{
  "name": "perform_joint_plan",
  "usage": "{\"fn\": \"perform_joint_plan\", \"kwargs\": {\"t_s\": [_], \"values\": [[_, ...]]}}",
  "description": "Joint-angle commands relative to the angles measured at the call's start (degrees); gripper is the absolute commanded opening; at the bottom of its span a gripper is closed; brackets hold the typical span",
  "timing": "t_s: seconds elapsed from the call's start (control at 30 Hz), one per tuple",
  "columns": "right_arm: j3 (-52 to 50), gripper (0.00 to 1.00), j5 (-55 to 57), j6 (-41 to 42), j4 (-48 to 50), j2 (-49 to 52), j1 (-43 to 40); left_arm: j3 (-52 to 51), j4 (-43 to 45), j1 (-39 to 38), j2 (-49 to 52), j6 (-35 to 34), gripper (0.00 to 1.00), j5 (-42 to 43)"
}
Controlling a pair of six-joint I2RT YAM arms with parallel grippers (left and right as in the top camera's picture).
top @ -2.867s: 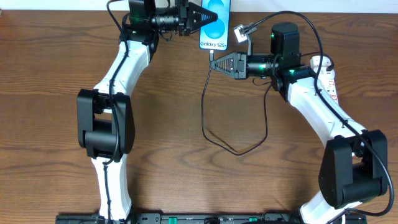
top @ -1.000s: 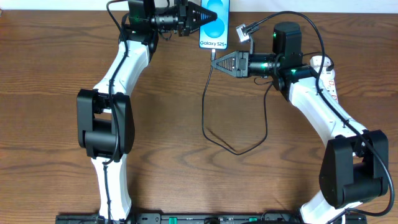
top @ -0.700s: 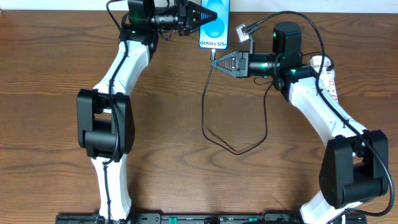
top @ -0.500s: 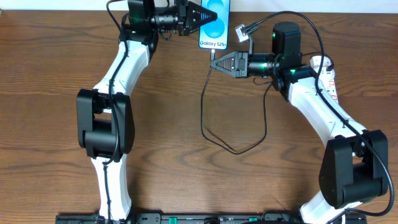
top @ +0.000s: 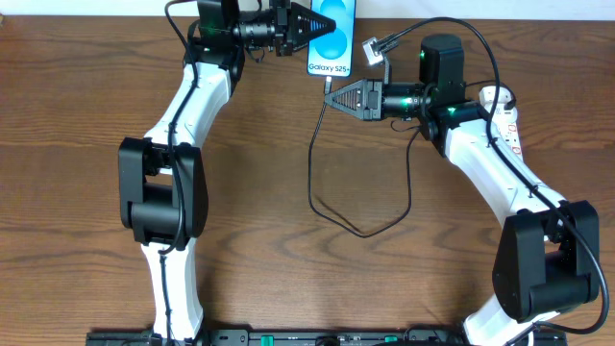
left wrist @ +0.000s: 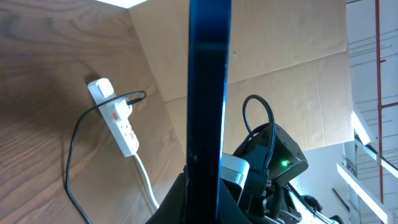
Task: Plug charger to phone and switch on socket
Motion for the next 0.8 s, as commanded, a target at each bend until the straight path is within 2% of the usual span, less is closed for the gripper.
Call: {"fn": "perform_joint_plan", "kwargs": {"t_s": [0.0, 0.77], "values": [[1.27, 0.01, -0.33, 0.68, 0.15, -0.63, 0.17, 0.96, 0.55, 0.17, -1.2, -0.31, 0.08, 1.84], [1.27, 0.01, -2.05, 2.23, 0.35, -0.63, 0.07, 0.96, 0.74, 0.17, -1.2, 0.39, 0.07, 1.84]]}}
